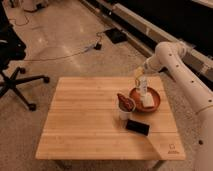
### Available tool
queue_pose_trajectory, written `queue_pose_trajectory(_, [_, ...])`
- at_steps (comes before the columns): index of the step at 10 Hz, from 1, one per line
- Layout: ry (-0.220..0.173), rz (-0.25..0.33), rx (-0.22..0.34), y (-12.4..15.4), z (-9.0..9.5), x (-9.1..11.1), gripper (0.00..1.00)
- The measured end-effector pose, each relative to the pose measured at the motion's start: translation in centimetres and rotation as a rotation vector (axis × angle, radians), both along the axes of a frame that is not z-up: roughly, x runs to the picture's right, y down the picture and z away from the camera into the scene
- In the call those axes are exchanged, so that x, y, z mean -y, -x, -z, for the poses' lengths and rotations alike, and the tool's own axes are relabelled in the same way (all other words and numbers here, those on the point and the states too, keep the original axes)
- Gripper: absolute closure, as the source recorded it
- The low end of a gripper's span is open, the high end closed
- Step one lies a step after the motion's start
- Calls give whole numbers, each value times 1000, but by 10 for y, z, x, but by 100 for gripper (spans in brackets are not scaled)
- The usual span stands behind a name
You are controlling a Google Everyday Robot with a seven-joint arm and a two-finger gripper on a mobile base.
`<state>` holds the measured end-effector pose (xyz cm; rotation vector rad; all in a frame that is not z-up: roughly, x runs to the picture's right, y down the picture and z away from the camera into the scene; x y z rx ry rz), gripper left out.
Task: Place the bottle in the ceramic bowl
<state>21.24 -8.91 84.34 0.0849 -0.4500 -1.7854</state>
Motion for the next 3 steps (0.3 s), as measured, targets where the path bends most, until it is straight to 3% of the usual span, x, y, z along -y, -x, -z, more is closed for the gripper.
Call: queue_pose_trajectory(3, [-6,0,-1,3,12,9,61])
